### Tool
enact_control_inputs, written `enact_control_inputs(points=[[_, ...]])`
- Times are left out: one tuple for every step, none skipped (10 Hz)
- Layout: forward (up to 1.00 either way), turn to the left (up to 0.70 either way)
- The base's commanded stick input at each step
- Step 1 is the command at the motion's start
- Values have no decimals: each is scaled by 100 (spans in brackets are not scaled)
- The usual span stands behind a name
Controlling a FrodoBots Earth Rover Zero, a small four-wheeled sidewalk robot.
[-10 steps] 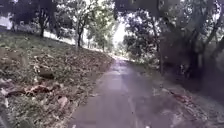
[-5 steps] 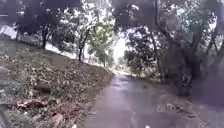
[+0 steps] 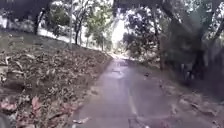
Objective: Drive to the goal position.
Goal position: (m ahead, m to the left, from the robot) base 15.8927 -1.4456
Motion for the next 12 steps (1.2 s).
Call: enact_control_inputs(points=[[100,0],[100,0],[100,0],[100,0],[100,0],[100,0],[100,0],[100,0],[100,0],[100,0],[100,0],[100,0]])
